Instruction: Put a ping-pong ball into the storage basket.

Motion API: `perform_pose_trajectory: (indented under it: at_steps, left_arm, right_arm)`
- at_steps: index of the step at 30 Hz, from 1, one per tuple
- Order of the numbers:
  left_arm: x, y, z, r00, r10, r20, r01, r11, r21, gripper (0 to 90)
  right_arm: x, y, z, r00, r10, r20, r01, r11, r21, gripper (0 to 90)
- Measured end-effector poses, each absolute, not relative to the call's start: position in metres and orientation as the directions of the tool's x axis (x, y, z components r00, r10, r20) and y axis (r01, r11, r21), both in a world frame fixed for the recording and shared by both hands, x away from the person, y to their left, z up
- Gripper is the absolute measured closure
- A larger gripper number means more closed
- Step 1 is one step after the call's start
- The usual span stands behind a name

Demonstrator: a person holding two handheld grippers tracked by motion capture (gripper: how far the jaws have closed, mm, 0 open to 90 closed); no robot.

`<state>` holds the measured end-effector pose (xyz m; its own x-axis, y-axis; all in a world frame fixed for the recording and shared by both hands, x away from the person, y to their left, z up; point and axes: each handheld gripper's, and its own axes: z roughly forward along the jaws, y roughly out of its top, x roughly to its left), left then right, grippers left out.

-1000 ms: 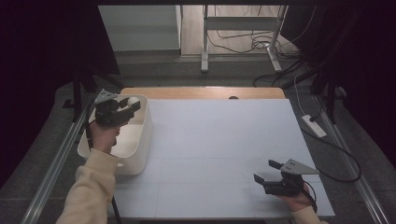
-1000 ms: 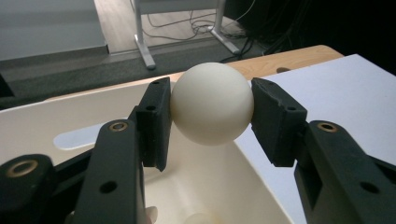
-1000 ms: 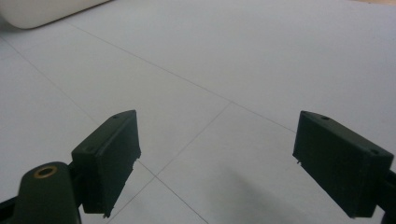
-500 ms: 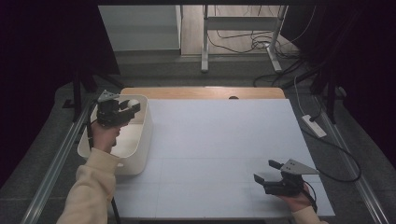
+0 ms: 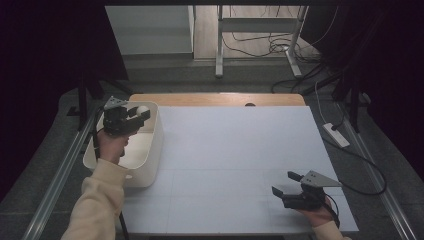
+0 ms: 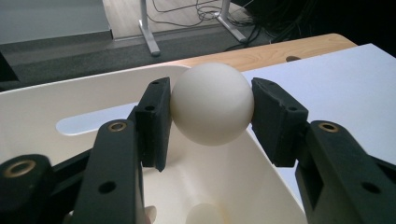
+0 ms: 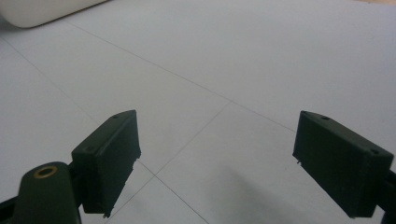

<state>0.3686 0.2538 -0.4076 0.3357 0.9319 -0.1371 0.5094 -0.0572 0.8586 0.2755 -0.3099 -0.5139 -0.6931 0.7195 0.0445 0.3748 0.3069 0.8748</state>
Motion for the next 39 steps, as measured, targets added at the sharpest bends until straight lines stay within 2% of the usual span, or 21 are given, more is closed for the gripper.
perform_pose_trajectory:
  at_steps: [2, 4, 5, 6, 9, 17, 21, 39]
  left_arm:
    - [0.368, 0.254, -0.407, 0.331, 0.934, -0.136, 0.507, -0.054, 0.86, 47.9]
    - [0.368, 0.253, -0.406, 0.312, 0.941, -0.13, 0.506, -0.048, 0.861, 29.7]
    - [0.368, 0.253, -0.406, 0.309, 0.941, -0.137, 0.507, -0.041, 0.861, 29.7]
    - [0.367, 0.253, -0.404, 0.321, 0.934, -0.156, 0.5, -0.028, 0.865, 24.2]
    - [0.364, 0.251, -0.403, 0.344, 0.925, -0.158, 0.49, -0.034, 0.871, 20.5]
    - [0.353, 0.241, -0.394, 0.447, 0.877, -0.175, 0.462, -0.059, 0.885, 16.4]
    - [0.344, 0.231, -0.389, 0.489, 0.858, -0.154, 0.436, -0.088, 0.895, 15.3]
    - [0.318, 0.193, -0.386, 0.638, 0.758, -0.133, 0.383, -0.163, 0.909, 14.9]
  right_arm:
    - [0.275, -0.31, -0.514, -0.693, 0.719, 0.044, 0.374, 0.307, 0.875, 14.4]
    - [0.275, -0.31, -0.514, -0.694, 0.719, 0.044, 0.374, 0.307, 0.875, 14.4]
    - [0.275, -0.31, -0.514, -0.694, 0.719, 0.043, 0.374, 0.308, 0.875, 14.4]
    - [0.275, -0.31, -0.514, -0.693, 0.719, 0.044, 0.374, 0.308, 0.875, 14.4]
    - [0.275, -0.31, -0.514, -0.693, 0.719, 0.044, 0.374, 0.308, 0.875, 14.4]
    - [0.275, -0.31, -0.514, -0.693, 0.72, 0.043, 0.374, 0.308, 0.875, 14.4]
    - [0.274, -0.31, -0.513, -0.692, 0.72, 0.041, 0.372, 0.308, 0.875, 14.4]
    - [0.273, -0.311, -0.513, -0.69, 0.723, 0.037, 0.371, 0.31, 0.875, 14.4]
